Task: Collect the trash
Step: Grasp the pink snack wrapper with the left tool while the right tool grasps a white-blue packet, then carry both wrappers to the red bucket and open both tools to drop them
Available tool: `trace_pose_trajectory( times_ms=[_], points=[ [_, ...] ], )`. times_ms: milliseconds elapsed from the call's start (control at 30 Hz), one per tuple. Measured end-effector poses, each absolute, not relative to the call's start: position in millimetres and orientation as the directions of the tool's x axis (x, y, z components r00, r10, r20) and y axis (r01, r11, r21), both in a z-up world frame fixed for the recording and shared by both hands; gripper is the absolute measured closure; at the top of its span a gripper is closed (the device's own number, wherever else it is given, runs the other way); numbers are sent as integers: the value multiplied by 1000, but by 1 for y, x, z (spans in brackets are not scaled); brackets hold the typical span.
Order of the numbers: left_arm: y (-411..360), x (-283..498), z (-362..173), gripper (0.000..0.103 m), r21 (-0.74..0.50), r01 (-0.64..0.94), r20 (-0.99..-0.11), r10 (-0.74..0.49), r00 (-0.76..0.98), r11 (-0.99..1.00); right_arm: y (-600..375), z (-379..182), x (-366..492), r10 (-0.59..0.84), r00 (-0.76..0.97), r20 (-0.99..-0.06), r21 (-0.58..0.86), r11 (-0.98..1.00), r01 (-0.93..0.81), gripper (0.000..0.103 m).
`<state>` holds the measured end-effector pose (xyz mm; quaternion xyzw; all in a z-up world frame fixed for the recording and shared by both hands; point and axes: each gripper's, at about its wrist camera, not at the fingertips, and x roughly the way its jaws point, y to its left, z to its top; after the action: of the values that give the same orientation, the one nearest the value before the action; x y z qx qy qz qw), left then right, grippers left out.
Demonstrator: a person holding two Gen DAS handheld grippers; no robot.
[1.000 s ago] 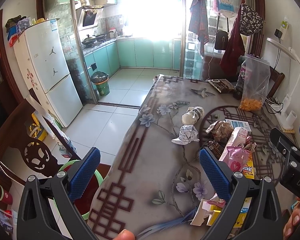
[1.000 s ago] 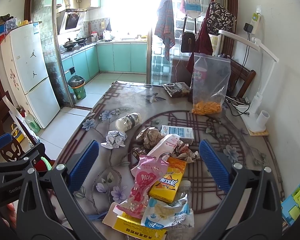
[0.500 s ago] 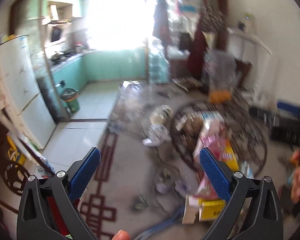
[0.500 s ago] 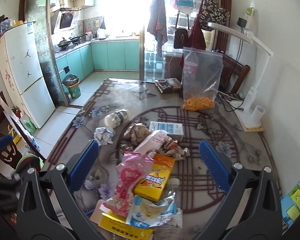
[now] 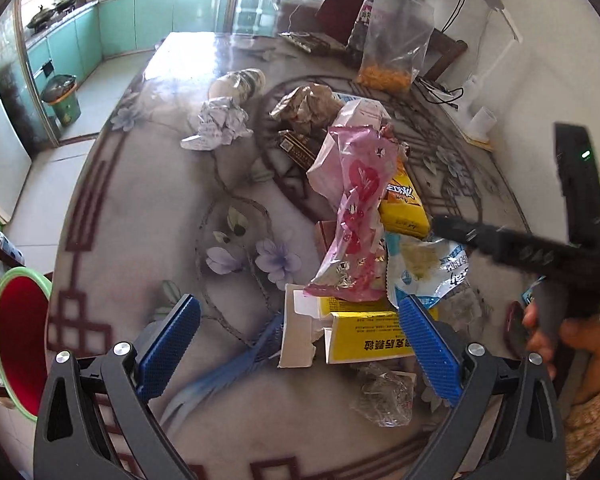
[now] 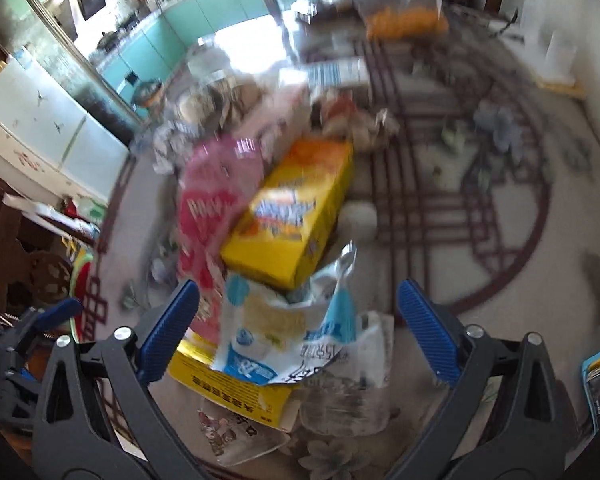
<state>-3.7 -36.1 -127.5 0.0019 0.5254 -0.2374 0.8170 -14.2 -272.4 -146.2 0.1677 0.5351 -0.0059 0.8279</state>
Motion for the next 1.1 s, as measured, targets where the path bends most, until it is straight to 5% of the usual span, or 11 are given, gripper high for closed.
trace_pose_trajectory(
  times_ms=[167,233,300,633,733,767,833,1100],
  points=[
    [-43,1,-130,9,-237,413,-859,-389,333,879,-259,-164,-14,117,374,-920,186,971,152,55],
    [-47,5,-133,9,-249,424,-857,-402,323,871,-261,-160,-14,140,388,-911,209,967,142,86],
    [-53,10,-135,13,-250,433,-857,-406,316,866,-270,-153,-12,180,407,-896,258,955,145,95],
    [-100,56,-159,27,-241,472,-872,-403,279,848,-294,-100,-31,148,539,-829,273,949,160,98],
    [-106,65,-171,57,-262,457,-881,-405,246,850,-296,-81,-34,117,574,-810,250,955,157,98],
    [-106,66,-174,74,-267,456,-883,-405,237,849,-295,-74,-36,102,584,-805,235,959,156,98],
    [-103,66,-175,85,-292,454,-874,-427,230,842,-291,-64,-38,73,596,-799,203,967,154,98],
    [-69,39,-113,90,-257,483,-781,-474,406,837,-263,-36,-28,-28,634,-773,73,989,132,98]
  ],
)
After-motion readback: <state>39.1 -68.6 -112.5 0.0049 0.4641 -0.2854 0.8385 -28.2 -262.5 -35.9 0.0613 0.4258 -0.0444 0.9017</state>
